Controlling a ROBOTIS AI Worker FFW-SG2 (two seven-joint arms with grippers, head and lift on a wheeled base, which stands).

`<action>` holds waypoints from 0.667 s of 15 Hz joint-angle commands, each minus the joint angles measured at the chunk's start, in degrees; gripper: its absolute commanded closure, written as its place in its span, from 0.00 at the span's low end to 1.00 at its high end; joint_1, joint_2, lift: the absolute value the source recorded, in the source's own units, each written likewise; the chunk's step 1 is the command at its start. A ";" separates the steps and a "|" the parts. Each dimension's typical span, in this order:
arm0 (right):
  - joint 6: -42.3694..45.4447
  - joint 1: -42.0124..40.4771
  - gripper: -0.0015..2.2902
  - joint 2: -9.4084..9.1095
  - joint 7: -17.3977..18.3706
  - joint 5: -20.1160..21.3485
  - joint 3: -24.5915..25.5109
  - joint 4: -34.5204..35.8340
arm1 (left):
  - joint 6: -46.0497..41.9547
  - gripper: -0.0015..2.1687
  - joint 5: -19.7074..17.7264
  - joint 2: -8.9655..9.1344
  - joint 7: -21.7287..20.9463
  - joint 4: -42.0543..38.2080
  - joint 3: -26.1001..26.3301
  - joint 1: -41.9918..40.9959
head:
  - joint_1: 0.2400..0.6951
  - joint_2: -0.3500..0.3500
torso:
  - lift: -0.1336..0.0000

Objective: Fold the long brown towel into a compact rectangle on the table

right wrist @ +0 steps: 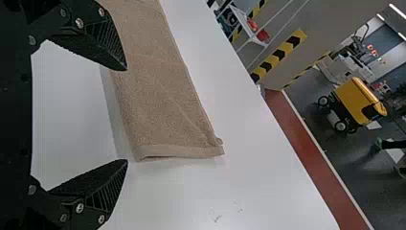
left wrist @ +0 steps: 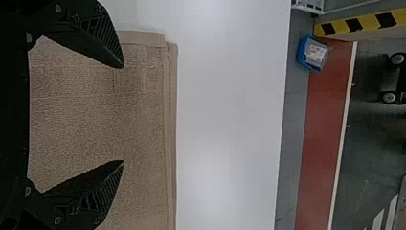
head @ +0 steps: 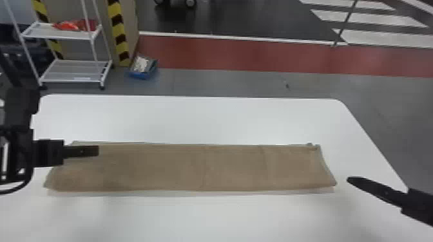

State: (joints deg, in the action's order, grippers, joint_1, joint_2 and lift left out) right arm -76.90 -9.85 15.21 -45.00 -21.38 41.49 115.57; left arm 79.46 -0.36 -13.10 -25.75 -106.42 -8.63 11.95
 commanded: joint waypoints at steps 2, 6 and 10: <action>1.18 0.44 0.10 0.44 0.00 0.46 0.08 -1.67 | -3.39 0.09 -0.96 0.89 -1.14 7.99 -1.74 4.05 | 1.00 0.32 | 0.08; 1.88 1.50 0.10 1.14 0.09 1.17 -0.18 -3.60 | -2.51 0.10 -1.84 0.71 -3.34 12.47 -3.32 7.74 | 1.00 0.31 | 0.08; 2.76 1.76 0.10 1.75 0.09 1.17 -0.45 -4.66 | -0.75 0.10 0.18 -1.40 -5.80 15.19 -2.79 9.41 | 1.00 0.32 | 0.08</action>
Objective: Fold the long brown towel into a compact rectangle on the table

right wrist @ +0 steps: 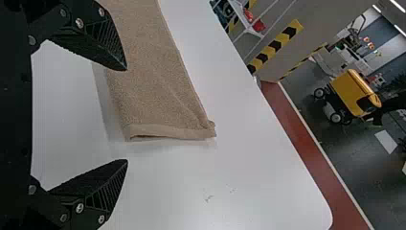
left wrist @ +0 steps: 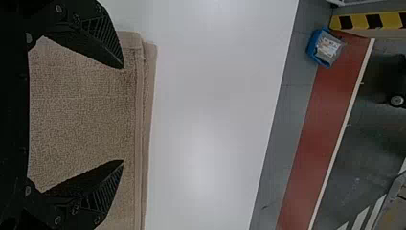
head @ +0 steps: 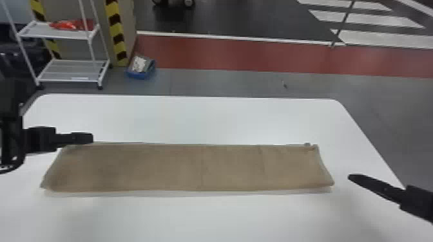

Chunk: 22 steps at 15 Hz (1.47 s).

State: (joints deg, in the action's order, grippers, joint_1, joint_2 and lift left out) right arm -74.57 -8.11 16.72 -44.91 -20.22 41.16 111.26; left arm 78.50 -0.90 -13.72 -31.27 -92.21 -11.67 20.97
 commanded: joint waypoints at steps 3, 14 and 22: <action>0.43 0.55 0.10 0.68 -0.01 0.00 -0.47 -1.14 | 0.39 0.10 1.34 -1.66 -1.52 2.65 0.51 0.12 | 1.00 0.33 | 0.08; 0.25 0.99 0.10 0.33 0.08 0.18 -1.17 -1.05 | -0.49 0.13 1.60 -2.37 -2.31 8.36 0.42 0.91 | 1.00 0.37 | 0.08; 0.43 1.25 0.10 0.24 0.17 0.79 -1.61 -1.14 | -1.02 0.11 1.34 -2.89 -1.17 7.22 -0.72 0.74 | 1.00 0.39 | 0.08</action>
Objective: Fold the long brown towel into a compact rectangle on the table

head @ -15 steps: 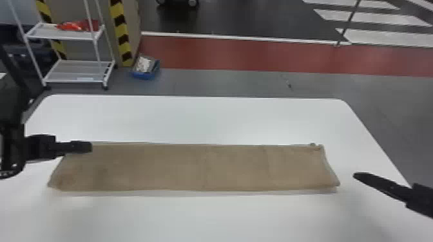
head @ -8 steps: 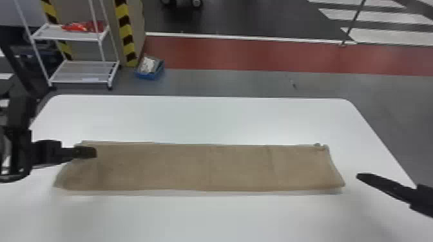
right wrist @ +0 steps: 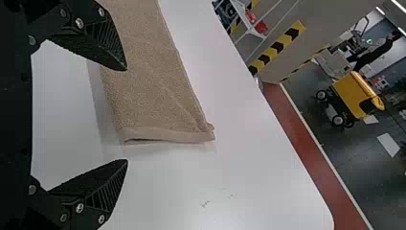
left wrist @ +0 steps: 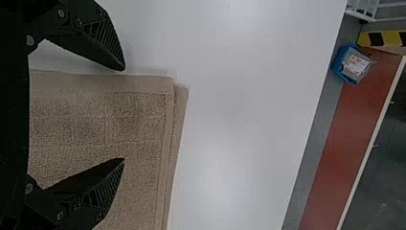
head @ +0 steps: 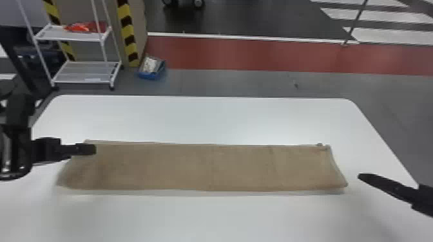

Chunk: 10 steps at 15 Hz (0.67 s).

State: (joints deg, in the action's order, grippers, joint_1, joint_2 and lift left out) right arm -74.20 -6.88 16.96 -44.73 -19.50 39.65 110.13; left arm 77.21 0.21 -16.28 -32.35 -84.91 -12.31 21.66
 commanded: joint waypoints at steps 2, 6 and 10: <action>-0.12 0.03 0.10 0.00 0.00 0.07 -0.19 0.00 | 0.10 0.11 0.41 -0.33 0.00 0.00 -0.17 -0.04 | 1.00 0.39 | 0.08; -0.12 0.03 0.10 0.00 0.00 -0.02 -0.19 0.00 | 0.27 0.15 0.58 -0.33 -0.79 0.00 0.09 -0.21 | 1.00 0.40 | 0.08; -0.12 -0.06 0.10 0.00 0.00 -0.28 0.43 0.00 | 2.38 0.36 0.76 -1.21 -2.19 0.53 0.44 0.05 | 1.00 0.40 | 0.08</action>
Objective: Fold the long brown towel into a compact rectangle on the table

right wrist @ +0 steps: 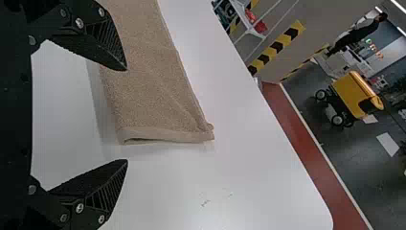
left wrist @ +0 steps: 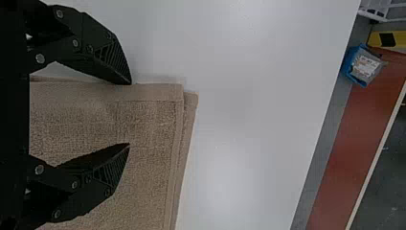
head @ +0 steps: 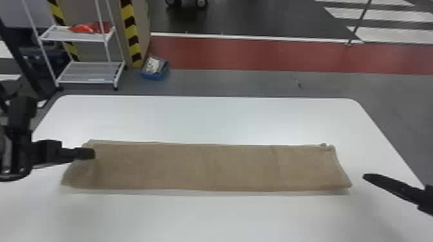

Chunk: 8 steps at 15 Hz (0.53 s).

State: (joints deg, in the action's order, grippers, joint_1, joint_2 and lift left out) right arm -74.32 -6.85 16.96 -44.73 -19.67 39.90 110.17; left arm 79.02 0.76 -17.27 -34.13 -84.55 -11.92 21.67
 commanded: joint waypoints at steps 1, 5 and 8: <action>0.00 0.00 0.10 0.00 -0.01 -0.10 0.09 -0.04 | 0.57 0.53 0.38 -0.22 -0.68 0.09 0.06 0.04 | 1.00 0.40 | 0.08; 0.18 0.00 0.10 -0.09 -0.01 0.16 -0.44 -0.04 | 3.56 0.76 0.29 -1.10 -3.58 -0.35 0.06 -0.22 | 1.00 0.39 | 0.08; 0.18 0.00 0.10 -0.17 -0.01 0.16 -0.52 -0.04 | 3.74 0.81 0.38 -1.54 -4.89 -0.53 0.06 -0.92 | 1.00 0.39 | 0.08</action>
State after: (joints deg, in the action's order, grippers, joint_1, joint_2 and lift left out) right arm -74.14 -6.86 16.87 -44.73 -19.51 39.41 110.13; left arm 82.66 1.07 -18.61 -38.71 -84.93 -11.86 21.10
